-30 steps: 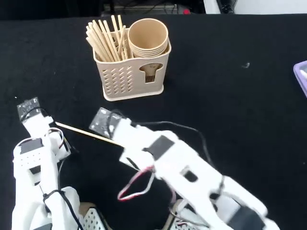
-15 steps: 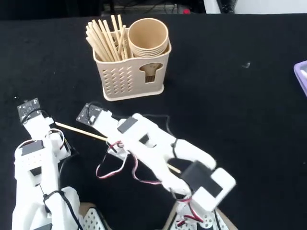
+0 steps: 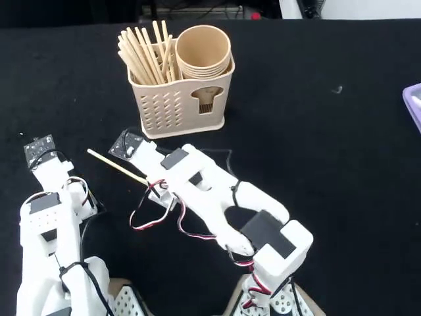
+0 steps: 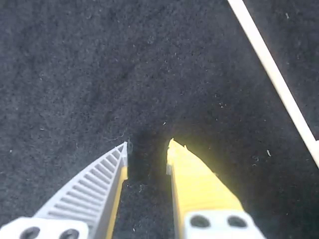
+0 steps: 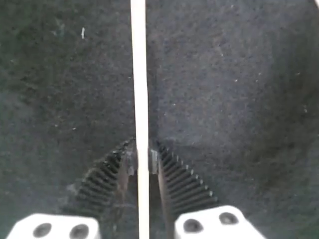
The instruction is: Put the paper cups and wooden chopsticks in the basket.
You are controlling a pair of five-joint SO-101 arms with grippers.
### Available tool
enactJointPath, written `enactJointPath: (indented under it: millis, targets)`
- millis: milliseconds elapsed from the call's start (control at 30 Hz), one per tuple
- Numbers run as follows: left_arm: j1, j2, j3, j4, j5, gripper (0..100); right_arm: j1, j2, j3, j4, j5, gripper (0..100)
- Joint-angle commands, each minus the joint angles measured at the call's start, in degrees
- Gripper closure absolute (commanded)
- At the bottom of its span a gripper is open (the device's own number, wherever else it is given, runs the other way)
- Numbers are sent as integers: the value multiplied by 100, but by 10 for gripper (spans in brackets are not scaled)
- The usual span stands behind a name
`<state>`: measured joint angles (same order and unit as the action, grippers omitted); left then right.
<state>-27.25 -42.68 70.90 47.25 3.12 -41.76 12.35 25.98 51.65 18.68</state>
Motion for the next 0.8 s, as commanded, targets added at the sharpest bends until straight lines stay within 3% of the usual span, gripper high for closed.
enactJointPath:
  millis: [0,133,267,367,467,767]
  targets:
    - [13,-123,-40,-62,-35,864,18,-4,-92,88,79,984]
    - [13,-123,-40,-62,-35,864,0,4,-145,281,97,972]
    - [13,-123,-48,-62,-35,864,18,57,-154,527,97,897]
    - [13,-123,-48,-62,-35,864,26,127,-198,519,97,995]
    - [13,-123,-48,-62,-35,865,44,31,-338,563,88,989]
    - [13,-123,-48,-62,-35,865,651,-2132,-1042,1503,88,988]
